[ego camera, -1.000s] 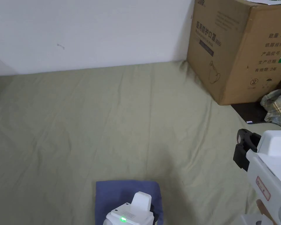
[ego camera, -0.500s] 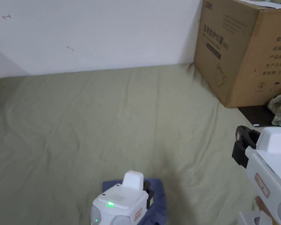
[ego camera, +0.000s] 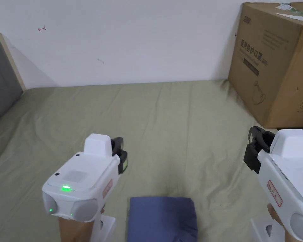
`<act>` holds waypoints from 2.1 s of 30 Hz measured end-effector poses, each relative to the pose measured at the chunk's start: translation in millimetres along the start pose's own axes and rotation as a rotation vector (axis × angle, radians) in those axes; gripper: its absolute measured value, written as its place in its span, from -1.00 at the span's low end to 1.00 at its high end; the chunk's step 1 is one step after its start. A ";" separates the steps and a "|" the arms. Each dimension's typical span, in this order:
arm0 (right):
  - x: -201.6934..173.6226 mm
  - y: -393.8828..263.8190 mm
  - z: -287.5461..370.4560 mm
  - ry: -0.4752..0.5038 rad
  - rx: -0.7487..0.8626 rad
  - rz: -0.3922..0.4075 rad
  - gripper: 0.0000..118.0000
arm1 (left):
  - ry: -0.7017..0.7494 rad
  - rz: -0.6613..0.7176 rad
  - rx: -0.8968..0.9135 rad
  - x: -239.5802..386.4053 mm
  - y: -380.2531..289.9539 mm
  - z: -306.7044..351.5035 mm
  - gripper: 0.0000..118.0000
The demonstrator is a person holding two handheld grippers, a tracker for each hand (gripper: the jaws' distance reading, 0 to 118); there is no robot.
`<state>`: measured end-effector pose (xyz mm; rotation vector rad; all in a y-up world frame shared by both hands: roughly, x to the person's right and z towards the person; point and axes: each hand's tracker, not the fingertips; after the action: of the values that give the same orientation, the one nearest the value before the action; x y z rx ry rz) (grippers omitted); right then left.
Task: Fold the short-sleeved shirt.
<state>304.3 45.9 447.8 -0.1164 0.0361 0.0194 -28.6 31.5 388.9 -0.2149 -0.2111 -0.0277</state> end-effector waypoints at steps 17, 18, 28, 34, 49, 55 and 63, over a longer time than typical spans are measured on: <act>-28.3 2.4 -5.1 0.041 0.034 0.011 -1.00 | 0.188 -0.012 0.126 -52.7 8.1 38.8 -1.00; -29.7 2.0 -5.9 0.045 0.033 0.011 -1.00 | 0.191 -0.010 0.125 -53.4 7.7 39.1 -1.00; -57.2 -44.0 -24.7 0.111 -0.053 -0.006 -1.00 | 0.210 0.021 0.119 -62.9 1.5 39.0 -1.00; -88.4 -116.6 -44.5 0.151 -0.198 0.054 -1.00 | 0.210 0.031 0.094 -67.8 -7.7 36.2 -1.00; -116.6 -261.0 -87.2 0.144 -0.598 0.068 -1.00 | 0.176 0.077 -0.067 -80.4 -48.9 10.2 -1.00; -119.8 -270.1 -87.1 0.127 -0.581 0.103 -1.00 | 0.047 0.264 -0.287 -86.2 -79.0 -19.9 -0.96; -112.9 -271.1 -86.0 0.158 -0.575 0.105 -1.00 | -0.250 0.574 -0.703 -78.9 -150.4 -75.4 0.92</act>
<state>194.3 -235.2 398.0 -0.6910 0.1944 0.1253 -97.8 -131.2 331.6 -0.9763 -0.3779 0.5042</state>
